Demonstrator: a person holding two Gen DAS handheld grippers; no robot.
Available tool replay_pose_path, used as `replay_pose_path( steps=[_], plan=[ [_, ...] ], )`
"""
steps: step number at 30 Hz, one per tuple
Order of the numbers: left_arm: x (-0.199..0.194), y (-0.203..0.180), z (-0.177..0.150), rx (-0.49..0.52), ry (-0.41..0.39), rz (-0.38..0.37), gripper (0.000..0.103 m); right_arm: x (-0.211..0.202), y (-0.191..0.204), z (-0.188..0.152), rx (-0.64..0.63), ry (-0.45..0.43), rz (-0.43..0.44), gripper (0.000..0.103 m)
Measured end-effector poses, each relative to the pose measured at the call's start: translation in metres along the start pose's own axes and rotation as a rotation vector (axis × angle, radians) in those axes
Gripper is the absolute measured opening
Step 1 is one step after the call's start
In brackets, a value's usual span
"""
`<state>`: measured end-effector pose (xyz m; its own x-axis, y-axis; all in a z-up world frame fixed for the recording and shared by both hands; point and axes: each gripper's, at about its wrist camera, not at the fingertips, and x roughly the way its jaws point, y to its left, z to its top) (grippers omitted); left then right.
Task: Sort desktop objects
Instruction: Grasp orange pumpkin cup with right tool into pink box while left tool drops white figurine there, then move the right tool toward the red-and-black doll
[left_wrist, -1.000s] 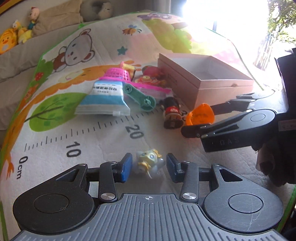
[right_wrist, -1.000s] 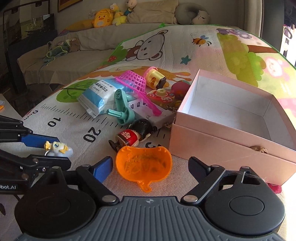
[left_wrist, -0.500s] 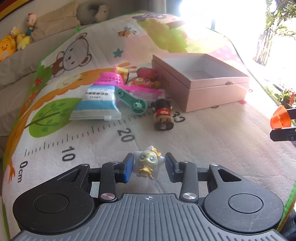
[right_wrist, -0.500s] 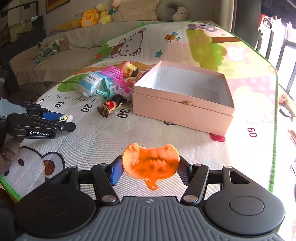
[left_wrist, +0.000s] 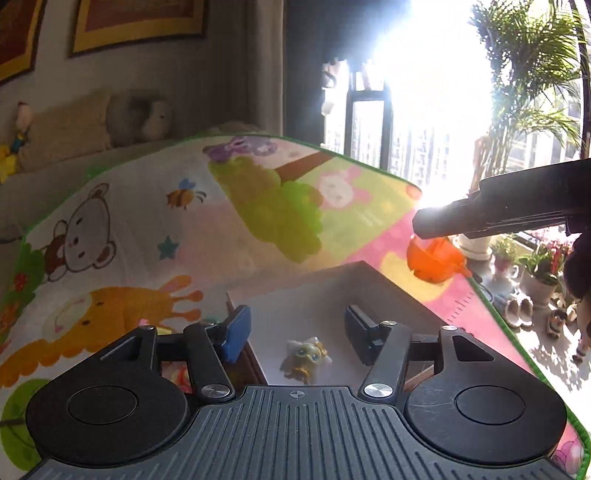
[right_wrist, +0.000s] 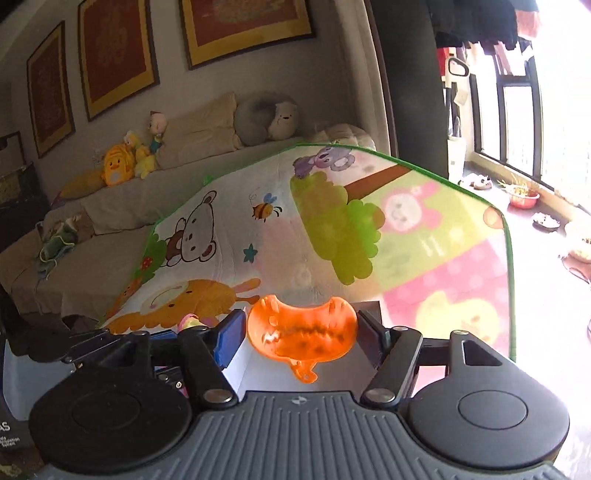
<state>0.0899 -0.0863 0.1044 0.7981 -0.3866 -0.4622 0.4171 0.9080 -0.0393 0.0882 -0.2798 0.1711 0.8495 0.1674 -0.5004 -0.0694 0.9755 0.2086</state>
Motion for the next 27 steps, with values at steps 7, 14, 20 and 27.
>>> replay_pose_path(
  steps=[7, 14, 20, 27],
  plan=[
    [-0.035, 0.048, -0.061, -0.031, 0.112, 0.150, 0.096, -0.006, 0.010, -0.047, -0.096, -0.022, -0.025, 0.080],
    [-0.059, 0.103, -0.102, -0.162, 0.187, 0.308, 0.099, -0.011, 0.089, -0.125, -0.343, 0.079, 0.137, 0.082],
    [-0.080, 0.129, -0.102, -0.233, 0.156, 0.363, 0.099, 0.028, 0.154, -0.159, -0.442, 0.151, 0.171, 0.074],
    [-0.084, 0.115, -0.099, -0.189, 0.134, 0.283, 0.100, 0.075, 0.156, -0.166, -0.330, 0.240, 0.142, 0.045]
  ],
)
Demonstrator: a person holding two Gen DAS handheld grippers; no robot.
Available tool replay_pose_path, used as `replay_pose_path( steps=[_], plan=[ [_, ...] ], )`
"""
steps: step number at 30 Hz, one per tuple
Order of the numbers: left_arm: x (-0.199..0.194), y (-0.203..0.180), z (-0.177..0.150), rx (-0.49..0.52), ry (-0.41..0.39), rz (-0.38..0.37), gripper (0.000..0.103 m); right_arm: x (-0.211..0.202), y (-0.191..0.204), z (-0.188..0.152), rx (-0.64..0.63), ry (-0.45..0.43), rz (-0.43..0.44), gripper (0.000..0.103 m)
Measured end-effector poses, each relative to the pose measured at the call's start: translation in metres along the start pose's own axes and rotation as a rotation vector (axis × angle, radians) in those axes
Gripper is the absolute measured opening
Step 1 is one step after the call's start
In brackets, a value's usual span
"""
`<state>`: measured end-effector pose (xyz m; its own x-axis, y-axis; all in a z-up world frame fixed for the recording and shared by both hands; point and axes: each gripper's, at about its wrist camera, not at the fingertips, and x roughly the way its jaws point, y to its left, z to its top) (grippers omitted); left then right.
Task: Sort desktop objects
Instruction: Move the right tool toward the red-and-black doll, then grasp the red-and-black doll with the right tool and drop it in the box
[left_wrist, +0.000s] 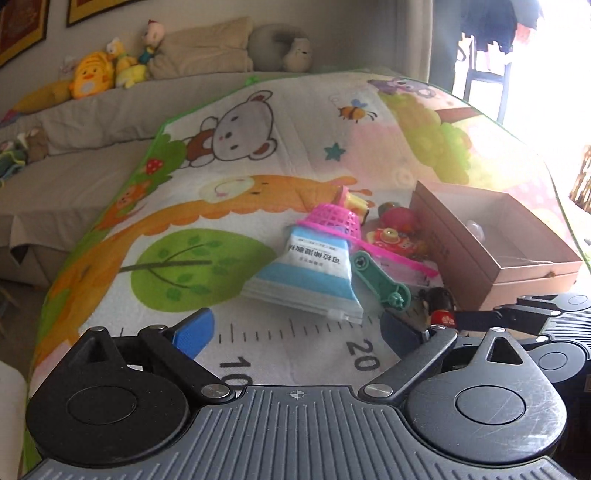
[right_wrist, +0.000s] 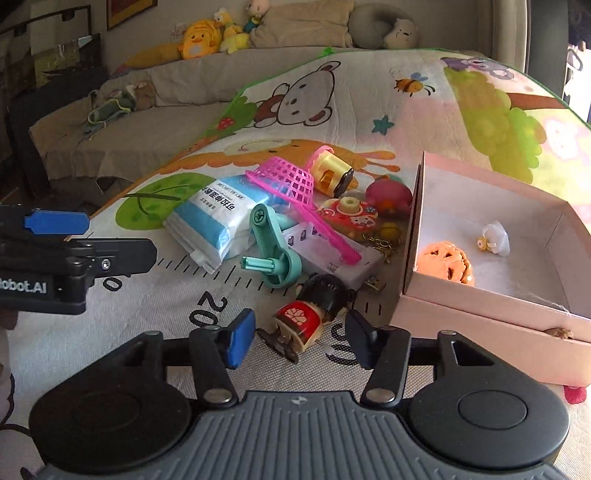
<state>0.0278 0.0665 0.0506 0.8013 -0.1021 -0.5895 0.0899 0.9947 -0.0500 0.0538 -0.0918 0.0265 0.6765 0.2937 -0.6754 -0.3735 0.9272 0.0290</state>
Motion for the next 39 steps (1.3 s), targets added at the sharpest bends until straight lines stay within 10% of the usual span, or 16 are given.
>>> replay_pose_path(
  steps=[5, 11, 17, 28, 33, 39],
  plan=[
    [0.008, -0.028, 0.005, 0.063, -0.010, -0.064, 0.099, -0.033, -0.014, -0.021, 0.011, 0.005, 0.017, 0.044],
    [0.045, -0.064, 0.011, 0.104, 0.034, -0.087, 0.092, -0.076, -0.053, -0.055, 0.089, -0.007, -0.183, 0.045],
    [0.078, -0.085, 0.020, 0.143, 0.075, -0.062, 0.077, -0.105, -0.082, -0.071, 0.195, -0.127, -0.243, 0.083],
    [0.064, -0.076, -0.002, 0.214, 0.098, -0.085, 0.010, -0.088, -0.091, -0.079, 0.271, -0.097, -0.233, 0.102],
    [0.033, -0.063, -0.028, 0.208, 0.156, -0.213, 0.010, -0.086, -0.094, -0.081, 0.296, -0.086, -0.228, 0.103],
    [0.016, -0.046, -0.032, 0.212, 0.108, -0.074, 0.032, -0.083, -0.089, -0.081, 0.263, -0.079, -0.220, 0.103]
  ],
)
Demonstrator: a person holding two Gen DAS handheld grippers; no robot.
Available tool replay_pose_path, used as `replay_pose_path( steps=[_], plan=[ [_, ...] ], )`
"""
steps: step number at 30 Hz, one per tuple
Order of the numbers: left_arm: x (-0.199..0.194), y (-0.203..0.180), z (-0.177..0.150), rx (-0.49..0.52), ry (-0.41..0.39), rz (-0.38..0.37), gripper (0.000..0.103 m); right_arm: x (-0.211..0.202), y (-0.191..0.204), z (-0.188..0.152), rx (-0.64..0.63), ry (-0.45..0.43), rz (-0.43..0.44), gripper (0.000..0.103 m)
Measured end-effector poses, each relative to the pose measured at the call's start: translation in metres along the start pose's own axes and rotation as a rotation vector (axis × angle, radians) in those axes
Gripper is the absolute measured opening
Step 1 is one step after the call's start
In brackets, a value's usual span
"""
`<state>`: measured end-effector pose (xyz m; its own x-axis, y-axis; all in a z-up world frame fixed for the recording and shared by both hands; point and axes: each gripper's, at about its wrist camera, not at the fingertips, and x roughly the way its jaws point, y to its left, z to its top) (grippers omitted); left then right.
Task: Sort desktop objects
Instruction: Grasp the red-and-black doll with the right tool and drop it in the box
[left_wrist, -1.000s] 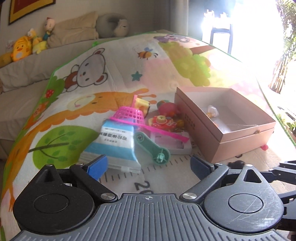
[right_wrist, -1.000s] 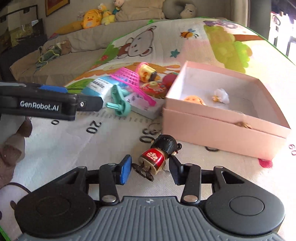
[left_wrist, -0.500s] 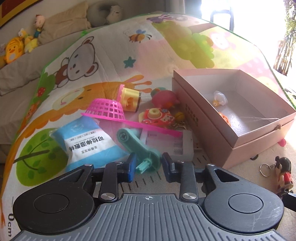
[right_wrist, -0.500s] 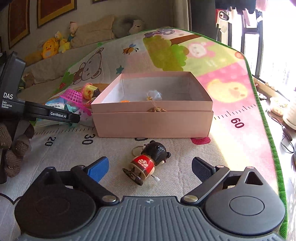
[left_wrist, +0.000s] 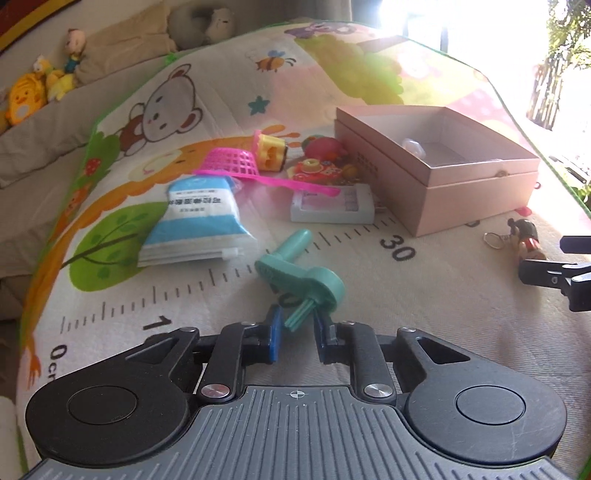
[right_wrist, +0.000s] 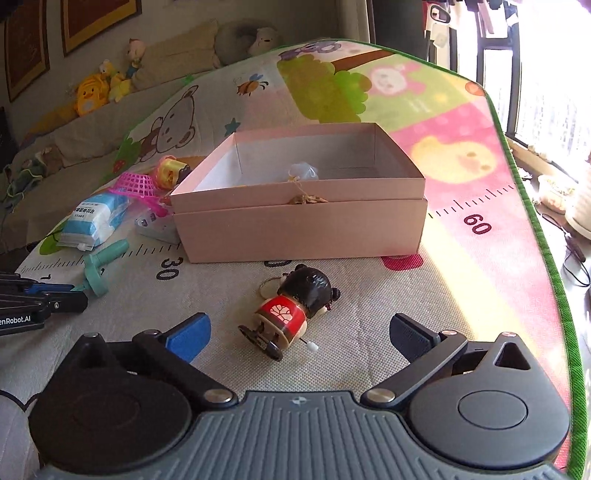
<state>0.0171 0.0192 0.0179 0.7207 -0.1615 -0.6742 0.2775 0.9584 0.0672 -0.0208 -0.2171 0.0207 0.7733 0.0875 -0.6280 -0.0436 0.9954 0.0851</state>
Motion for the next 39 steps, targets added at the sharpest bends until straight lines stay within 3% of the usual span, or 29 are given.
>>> replay_pose_path(
  steps=[1, 3, 7, 9, 14, 16, 19, 21, 26, 29, 31, 33, 34, 36, 39],
  plan=[
    [-0.001, 0.004, 0.001, -0.001, -0.009, -0.026, 0.050, 0.000, 0.001, 0.000, -0.003, 0.001, 0.003, 0.103],
    [-0.003, 0.008, 0.006, -0.001, -0.033, -0.088, 0.071, 0.000, 0.001, 0.000, -0.006, 0.001, 0.007, 0.103],
    [0.011, -0.002, 0.016, 0.096, -0.072, -0.067, 0.085, 0.000, 0.000, -0.001, -0.003, 0.002, 0.009, 0.103],
    [0.028, -0.003, 0.021, 0.115, -0.045, -0.071, 0.087, 0.000, 0.000, -0.001, -0.003, 0.004, 0.012, 0.103],
    [0.051, 0.008, 0.026, 0.050, 0.003, -0.114, 0.089, -0.001, 0.000, -0.001, -0.008, 0.003, 0.021, 0.103],
    [0.049, 0.012, 0.026, 0.016, 0.020, -0.165, 0.089, 0.000, 0.001, -0.001, -0.011, 0.010, 0.026, 0.103],
    [0.036, 0.007, 0.021, 0.030, 0.024, -0.299, 0.089, 0.002, 0.002, -0.001, -0.018, 0.020, 0.034, 0.103],
    [0.028, 0.000, 0.017, 0.062, 0.010, -0.325, 0.090, 0.004, 0.003, 0.000, -0.023, 0.025, 0.036, 0.103],
    [0.037, -0.011, 0.021, 0.117, -0.005, -0.179, 0.091, 0.010, 0.004, 0.005, -0.020, 0.029, 0.023, 0.103],
    [0.043, -0.010, 0.025, 0.088, 0.013, -0.168, 0.084, 0.016, 0.008, 0.011, -0.026, 0.028, 0.003, 0.103],
    [0.042, -0.012, 0.025, 0.077, 0.020, -0.161, 0.076, 0.020, 0.010, 0.014, -0.036, 0.043, 0.011, 0.097],
    [0.038, -0.015, 0.023, 0.065, 0.022, -0.145, 0.076, 0.024, 0.012, 0.016, -0.040, 0.062, 0.021, 0.081],
    [0.036, -0.017, 0.021, 0.061, 0.021, -0.136, 0.076, 0.023, 0.014, 0.016, -0.055, 0.057, 0.006, 0.078],
    [0.028, -0.020, 0.017, 0.059, 0.023, -0.133, 0.076, 0.020, 0.017, 0.018, -0.083, 0.063, -0.001, 0.050],
    [0.008, -0.027, 0.010, 0.082, 0.006, -0.159, 0.076, 0.009, 0.014, 0.019, -0.089, 0.093, 0.062, 0.041]
  ],
)
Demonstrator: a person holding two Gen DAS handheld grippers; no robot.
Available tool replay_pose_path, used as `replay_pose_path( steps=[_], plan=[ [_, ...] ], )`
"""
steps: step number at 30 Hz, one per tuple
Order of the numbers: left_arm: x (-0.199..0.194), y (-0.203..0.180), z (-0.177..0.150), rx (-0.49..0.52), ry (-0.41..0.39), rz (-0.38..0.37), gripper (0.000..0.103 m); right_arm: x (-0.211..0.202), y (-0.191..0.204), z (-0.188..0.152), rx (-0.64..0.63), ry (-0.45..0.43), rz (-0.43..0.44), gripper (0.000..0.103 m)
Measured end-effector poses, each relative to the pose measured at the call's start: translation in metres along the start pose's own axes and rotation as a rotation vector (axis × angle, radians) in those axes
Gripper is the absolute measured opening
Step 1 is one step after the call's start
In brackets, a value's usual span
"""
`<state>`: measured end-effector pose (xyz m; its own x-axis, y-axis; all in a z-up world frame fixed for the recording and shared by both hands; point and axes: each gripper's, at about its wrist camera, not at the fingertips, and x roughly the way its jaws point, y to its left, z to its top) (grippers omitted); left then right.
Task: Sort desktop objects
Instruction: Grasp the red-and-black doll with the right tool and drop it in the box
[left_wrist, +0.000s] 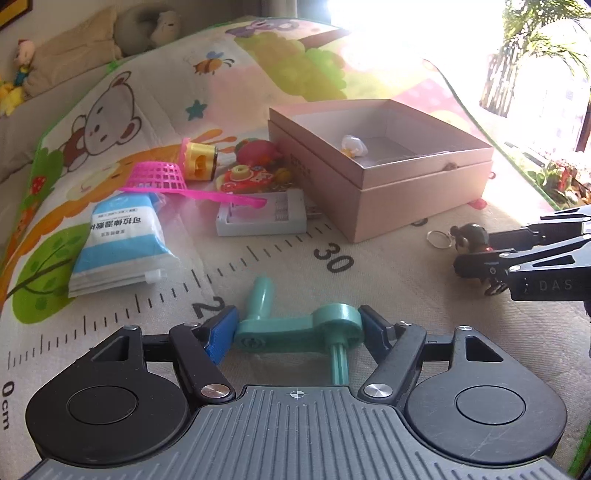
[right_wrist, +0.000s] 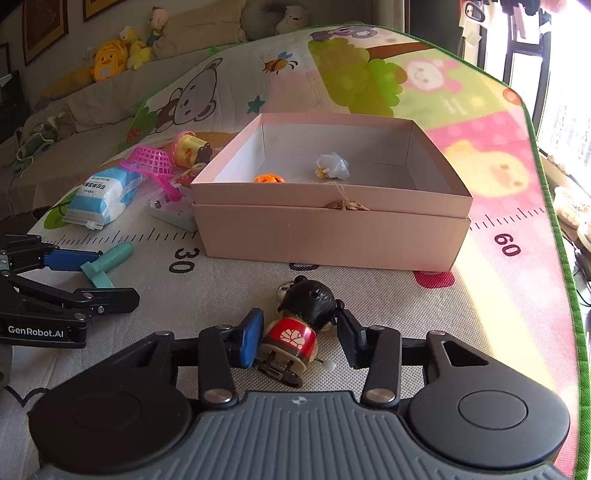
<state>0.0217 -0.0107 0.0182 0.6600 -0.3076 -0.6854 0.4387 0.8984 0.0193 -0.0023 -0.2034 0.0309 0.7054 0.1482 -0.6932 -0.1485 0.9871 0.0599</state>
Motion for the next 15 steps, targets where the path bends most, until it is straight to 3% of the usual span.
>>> replay_pose_path(
  steps=[6, 8, 9, 13, 15],
  plan=[
    [-0.050, -0.014, 0.016, 0.038, -0.118, -0.029, 0.075, -0.064, -0.007, 0.010, -0.034, -0.059, 0.077, 0.041],
    [-0.065, -0.018, 0.035, 0.054, -0.181, -0.043, 0.042, -0.094, -0.014, 0.028, -0.039, -0.137, 0.094, 0.035],
    [-0.069, -0.021, 0.047, 0.055, -0.201, -0.045, 0.030, -0.108, -0.018, 0.038, -0.038, -0.183, 0.085, 0.035],
    [-0.063, -0.032, 0.091, 0.095, -0.315, -0.026, 0.030, -0.135, -0.035, 0.084, -0.044, -0.325, 0.037, 0.035],
    [-0.048, -0.033, 0.111, 0.086, -0.314, -0.034, 0.025, -0.127, -0.043, 0.102, -0.034, -0.336, 0.013, 0.035]
  ],
)
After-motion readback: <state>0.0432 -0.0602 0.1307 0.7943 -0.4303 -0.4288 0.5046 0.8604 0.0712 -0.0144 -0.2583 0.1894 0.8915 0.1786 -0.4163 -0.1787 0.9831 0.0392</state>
